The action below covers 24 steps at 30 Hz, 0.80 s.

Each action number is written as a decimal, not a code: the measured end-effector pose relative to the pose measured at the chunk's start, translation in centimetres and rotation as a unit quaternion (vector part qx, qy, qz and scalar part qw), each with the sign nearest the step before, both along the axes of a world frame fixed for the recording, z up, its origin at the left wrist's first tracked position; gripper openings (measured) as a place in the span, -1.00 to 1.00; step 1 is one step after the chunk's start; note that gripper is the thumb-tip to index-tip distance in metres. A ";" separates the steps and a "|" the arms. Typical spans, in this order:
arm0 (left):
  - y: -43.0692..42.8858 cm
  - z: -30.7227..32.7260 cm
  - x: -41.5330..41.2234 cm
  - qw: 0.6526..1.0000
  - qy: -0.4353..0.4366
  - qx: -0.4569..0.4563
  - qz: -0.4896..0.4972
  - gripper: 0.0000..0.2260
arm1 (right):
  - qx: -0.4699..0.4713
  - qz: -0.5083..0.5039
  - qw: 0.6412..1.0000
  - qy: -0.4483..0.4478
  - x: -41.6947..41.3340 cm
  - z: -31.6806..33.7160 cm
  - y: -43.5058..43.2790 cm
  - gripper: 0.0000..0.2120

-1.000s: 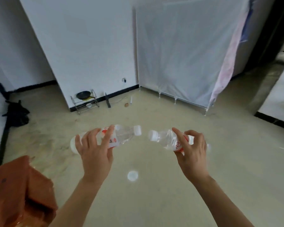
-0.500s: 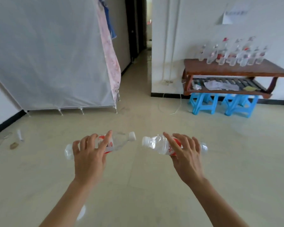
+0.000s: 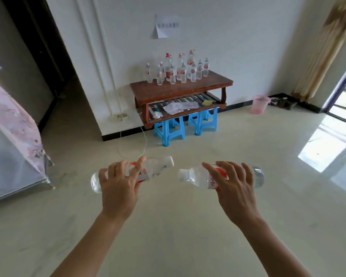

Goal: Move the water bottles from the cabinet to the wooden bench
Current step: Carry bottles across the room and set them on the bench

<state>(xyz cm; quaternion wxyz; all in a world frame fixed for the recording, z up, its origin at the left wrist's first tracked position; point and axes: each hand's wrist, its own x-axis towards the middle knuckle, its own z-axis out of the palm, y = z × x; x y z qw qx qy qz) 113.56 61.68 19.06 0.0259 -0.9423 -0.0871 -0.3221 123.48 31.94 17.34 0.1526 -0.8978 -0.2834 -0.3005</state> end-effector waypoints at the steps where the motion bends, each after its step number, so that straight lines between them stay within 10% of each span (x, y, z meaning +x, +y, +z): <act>1: -0.7 0.1 2.9 1.000 0.006 -0.001 -0.015 -0.36 | 0.002 -0.019 1.000 -0.003 2.2 -0.3 -1.0 -0.16; 24: -2.1 0.6 50.6 0.997 -0.038 -0.017 -0.057 -0.49 | 0.059 -0.049 0.997 0.007 50.1 0.3 -1.6 -0.09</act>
